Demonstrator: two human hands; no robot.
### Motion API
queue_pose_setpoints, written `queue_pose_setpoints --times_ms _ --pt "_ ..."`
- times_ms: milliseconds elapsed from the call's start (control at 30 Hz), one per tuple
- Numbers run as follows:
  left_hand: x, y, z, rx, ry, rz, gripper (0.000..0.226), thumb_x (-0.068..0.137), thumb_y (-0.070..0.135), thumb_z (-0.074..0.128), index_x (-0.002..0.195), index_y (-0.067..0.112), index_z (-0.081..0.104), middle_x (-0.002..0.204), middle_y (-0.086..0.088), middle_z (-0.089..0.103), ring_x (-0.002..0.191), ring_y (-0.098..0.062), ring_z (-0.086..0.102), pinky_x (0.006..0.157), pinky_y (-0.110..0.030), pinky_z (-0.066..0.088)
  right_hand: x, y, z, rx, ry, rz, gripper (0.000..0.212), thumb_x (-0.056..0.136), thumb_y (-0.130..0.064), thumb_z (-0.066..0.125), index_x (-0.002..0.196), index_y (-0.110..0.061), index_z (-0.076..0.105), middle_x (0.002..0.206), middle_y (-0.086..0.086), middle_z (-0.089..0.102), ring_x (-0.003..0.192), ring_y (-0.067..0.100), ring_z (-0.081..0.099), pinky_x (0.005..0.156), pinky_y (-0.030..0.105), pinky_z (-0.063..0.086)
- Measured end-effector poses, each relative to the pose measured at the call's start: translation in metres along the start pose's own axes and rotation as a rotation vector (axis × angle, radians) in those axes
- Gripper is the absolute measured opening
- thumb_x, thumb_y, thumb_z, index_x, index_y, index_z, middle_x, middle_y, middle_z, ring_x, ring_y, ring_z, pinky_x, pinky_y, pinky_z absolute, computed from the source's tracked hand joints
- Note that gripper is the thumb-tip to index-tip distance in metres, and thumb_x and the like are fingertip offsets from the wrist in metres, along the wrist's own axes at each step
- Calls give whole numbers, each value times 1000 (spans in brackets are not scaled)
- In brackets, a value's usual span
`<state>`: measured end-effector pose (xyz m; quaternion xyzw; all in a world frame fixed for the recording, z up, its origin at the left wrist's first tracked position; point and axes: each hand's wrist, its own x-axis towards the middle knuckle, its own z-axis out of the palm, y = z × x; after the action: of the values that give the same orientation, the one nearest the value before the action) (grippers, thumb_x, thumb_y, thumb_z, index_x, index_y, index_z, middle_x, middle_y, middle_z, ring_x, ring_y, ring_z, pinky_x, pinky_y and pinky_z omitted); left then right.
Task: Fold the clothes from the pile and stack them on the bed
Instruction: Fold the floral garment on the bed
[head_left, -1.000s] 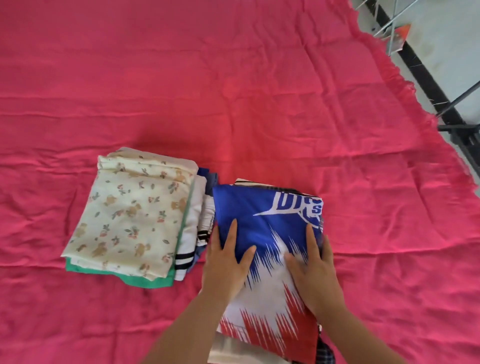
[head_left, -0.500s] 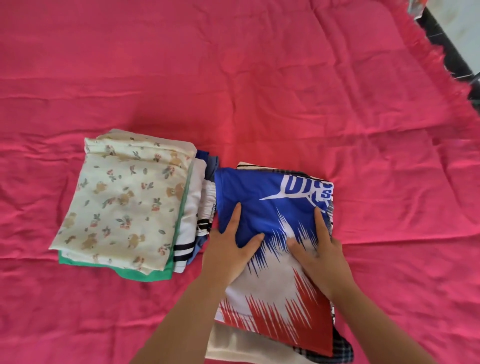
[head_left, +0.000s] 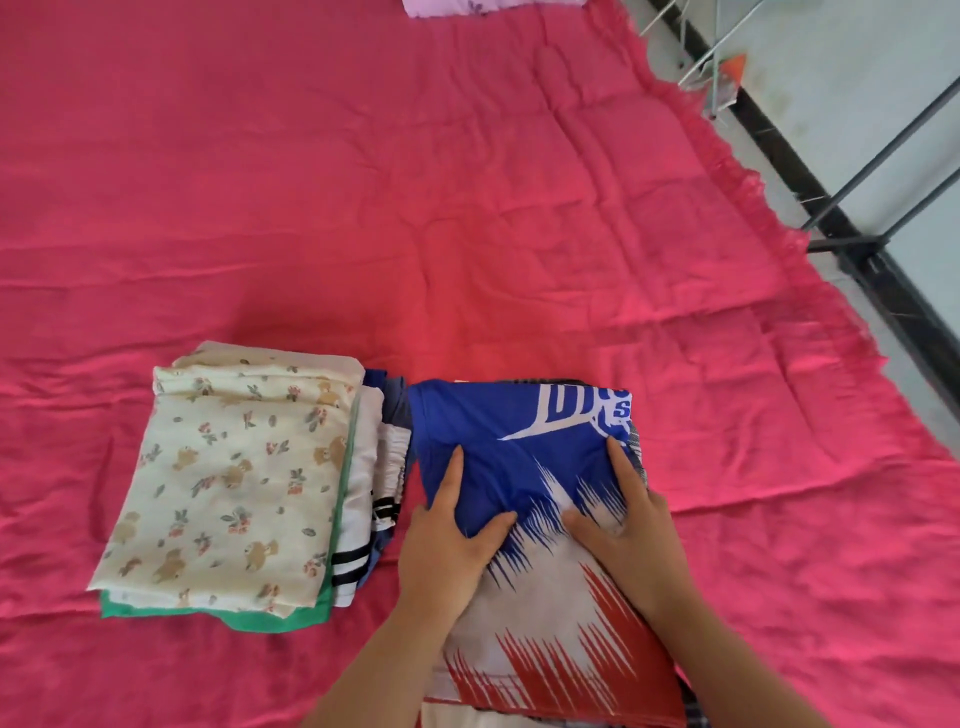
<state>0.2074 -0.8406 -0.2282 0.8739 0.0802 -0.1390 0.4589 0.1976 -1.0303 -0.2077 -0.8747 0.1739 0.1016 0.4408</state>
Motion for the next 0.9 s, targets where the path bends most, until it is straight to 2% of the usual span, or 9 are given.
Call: queue_pose_setpoints --times_ms 200,300,433,500,600,700,800,867,900 --pt "4 62 13 38 33 65 88 72 61 62 137 54 3 120 -3 58 105 -23 56 83 -35 49 3 -20 -66 -25 41 -18 88 76 -36 72 138 -52 11 118 0 41 98 9 40 87 21 31" --pt "11 103 36 4 56 90 91 73 58 66 144 43 12 134 -3 52 118 -25 51 90 -32 44 17 -16 -110 -28 47 -27 88 76 -40 71 138 -53 10 115 -2 38 97 8 39 87 21 31" --pt "28 156 86 -48 65 88 100 60 74 54 145 42 14 132 -5 53 119 -23 51 89 -27 41 52 2 -174 -33 35 -43 86 77 -39 70 141 -51 13 118 -1 37 101 9 42 92 21 31" --pt "41 182 115 -74 87 84 93 71 61 66 146 40 15 135 -7 51 123 -24 48 94 -26 39 75 16 -207 -54 29 -58 86 78 -40 69 141 -50 13 119 -1 37 100 8 40 92 21 30" --pt "61 215 157 -79 138 81 89 75 48 69 146 37 16 142 -6 44 129 -24 43 98 -25 36 111 35 -250 -95 7 -81 85 79 -42 67 142 -49 10 119 -5 33 101 7 39 91 21 30" --pt "85 235 200 -44 153 31 88 77 50 65 147 37 14 139 -11 45 127 -29 44 99 -31 38 156 64 -278 -107 -37 -96 86 80 -45 66 145 -43 9 137 -6 31 122 11 38 101 25 29" --pt "104 238 233 153 64 -100 87 82 56 56 149 31 6 148 -22 21 136 -34 27 107 -36 28 187 88 -282 -322 -127 2 84 86 -46 57 148 -34 2 154 5 12 138 24 25 110 36 27" --pt "109 239 244 284 83 -150 85 84 60 48 149 32 1 155 -14 -5 143 -31 5 112 -45 20 190 96 -281 -496 -68 -10 74 90 -46 47 148 -34 2 156 7 3 143 28 10 115 44 20" --pt "108 242 247 355 127 -126 81 87 59 44 149 32 1 156 -10 -11 144 -30 -1 112 -48 18 187 96 -278 -539 -14 -69 68 93 -43 42 148 -34 4 157 6 1 144 28 3 116 46 15"
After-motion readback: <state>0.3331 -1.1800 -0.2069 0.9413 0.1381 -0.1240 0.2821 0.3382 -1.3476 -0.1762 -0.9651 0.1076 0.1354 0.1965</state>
